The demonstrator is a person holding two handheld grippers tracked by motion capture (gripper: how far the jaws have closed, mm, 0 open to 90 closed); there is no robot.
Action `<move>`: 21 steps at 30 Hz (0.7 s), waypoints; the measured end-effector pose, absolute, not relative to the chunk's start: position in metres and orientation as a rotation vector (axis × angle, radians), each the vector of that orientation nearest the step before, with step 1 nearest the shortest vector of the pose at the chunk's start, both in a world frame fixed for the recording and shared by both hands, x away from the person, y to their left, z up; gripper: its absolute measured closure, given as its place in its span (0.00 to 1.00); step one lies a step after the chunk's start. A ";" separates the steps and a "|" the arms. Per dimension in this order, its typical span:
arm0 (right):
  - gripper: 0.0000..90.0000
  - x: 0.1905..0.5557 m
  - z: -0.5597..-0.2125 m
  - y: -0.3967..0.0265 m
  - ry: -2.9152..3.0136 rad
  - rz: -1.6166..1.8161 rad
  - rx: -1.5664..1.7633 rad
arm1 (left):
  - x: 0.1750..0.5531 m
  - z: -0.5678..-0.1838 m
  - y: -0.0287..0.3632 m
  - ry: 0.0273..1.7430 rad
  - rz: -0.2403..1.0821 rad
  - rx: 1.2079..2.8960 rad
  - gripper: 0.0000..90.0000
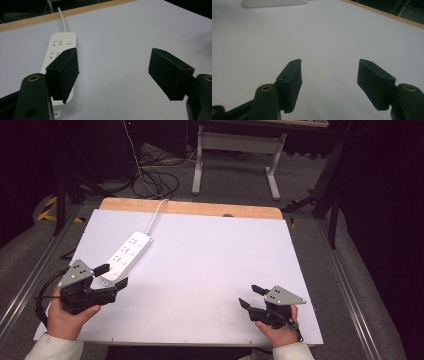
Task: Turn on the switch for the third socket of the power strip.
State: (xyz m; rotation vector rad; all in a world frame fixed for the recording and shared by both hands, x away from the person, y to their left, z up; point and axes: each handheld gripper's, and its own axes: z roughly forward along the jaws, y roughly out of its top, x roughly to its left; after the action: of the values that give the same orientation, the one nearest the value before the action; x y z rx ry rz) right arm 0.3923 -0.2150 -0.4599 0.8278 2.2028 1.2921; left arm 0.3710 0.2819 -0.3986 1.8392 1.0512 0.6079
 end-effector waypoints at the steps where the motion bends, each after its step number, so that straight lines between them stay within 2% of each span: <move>1: 0.41 0.392 -0.460 -0.215 2.203 1.292 0.829 | 0.373 -0.398 0.282 1.064 0.634 1.843 0.36; 2: 0.41 0.392 -0.460 -0.215 2.203 1.292 0.829 | 0.373 -0.398 0.282 1.064 0.634 1.843 0.41; 14: 0.41 0.392 -0.460 -0.215 2.202 1.292 0.832 | 0.397 -0.387 0.284 1.122 0.613 1.872 0.59; 16: 0.41 0.392 -0.460 -0.215 2.202 1.291 0.832 | 0.401 -0.386 0.283 1.128 0.608 1.877 0.69; 21: 0.41 0.391 -0.460 -0.216 2.203 1.291 0.832 | 0.413 -0.387 0.286 1.142 0.559 1.874 0.85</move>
State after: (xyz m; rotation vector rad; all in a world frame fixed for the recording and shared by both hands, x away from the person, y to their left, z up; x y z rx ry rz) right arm 0.3914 -0.2155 -0.4598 0.8319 2.2031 1.2911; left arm 0.4134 0.2856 -0.3870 1.8740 1.1421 0.5593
